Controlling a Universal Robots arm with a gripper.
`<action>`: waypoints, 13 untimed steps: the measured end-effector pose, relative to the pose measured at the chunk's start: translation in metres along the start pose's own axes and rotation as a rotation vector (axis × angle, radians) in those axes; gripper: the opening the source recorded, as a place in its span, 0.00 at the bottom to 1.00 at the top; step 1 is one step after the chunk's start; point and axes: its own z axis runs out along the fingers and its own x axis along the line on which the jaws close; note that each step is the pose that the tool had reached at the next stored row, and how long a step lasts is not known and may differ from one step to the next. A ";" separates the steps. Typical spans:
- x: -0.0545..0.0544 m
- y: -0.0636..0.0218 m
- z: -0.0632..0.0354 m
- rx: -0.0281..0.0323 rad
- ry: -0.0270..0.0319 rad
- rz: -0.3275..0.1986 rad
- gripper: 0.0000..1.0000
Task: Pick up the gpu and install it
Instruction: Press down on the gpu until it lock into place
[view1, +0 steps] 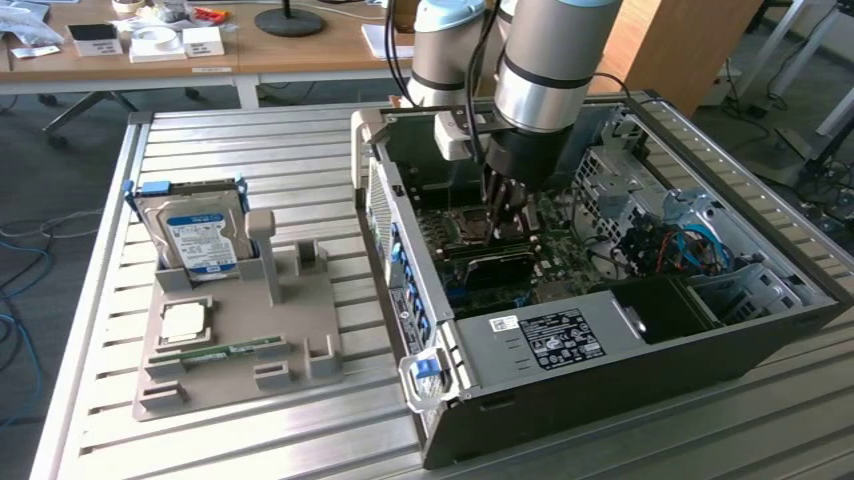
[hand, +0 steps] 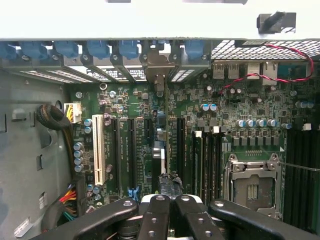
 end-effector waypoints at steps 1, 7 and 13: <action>0.000 0.0000 0.0000 0.0000 0.0000 0.000 0.11; 0.000 0.0000 0.0021 0.0000 0.0000 0.000 0.11; -0.001 0.0004 0.0036 0.0000 0.0000 0.000 0.11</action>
